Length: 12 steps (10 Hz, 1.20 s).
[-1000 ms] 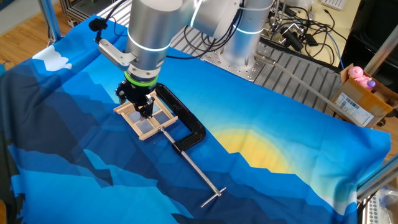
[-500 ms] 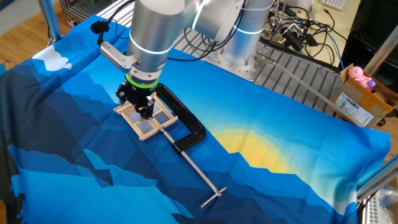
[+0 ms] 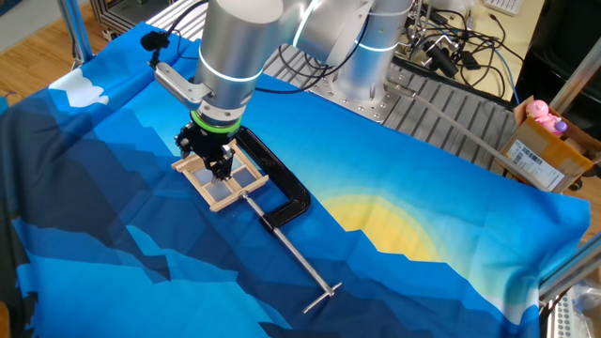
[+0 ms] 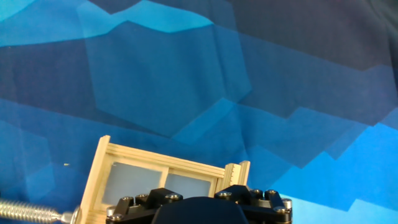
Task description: Open a sliding window
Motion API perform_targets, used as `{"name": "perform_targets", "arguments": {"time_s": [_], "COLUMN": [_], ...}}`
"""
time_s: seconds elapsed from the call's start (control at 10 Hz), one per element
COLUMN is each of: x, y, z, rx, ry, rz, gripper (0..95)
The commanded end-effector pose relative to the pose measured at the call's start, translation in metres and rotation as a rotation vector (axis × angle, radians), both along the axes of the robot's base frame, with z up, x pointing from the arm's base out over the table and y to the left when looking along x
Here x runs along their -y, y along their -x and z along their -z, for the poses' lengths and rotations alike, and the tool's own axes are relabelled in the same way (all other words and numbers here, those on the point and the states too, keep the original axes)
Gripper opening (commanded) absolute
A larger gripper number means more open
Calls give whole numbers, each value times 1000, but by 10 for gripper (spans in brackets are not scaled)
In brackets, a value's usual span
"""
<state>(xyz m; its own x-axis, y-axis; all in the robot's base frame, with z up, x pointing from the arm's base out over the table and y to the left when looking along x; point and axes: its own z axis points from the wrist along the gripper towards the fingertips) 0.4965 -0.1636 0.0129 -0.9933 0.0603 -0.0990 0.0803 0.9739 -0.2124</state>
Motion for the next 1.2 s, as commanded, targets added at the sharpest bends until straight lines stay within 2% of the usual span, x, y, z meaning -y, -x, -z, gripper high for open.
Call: {"name": "perform_targets", "arguments": {"time_s": [0.1,1.2], "x": [0,4], "y": [0,0], "z": [1,2], "rx": [4,5], "ry": [-2,2], "rz": [-3,-17], "gripper": [760,760]}}
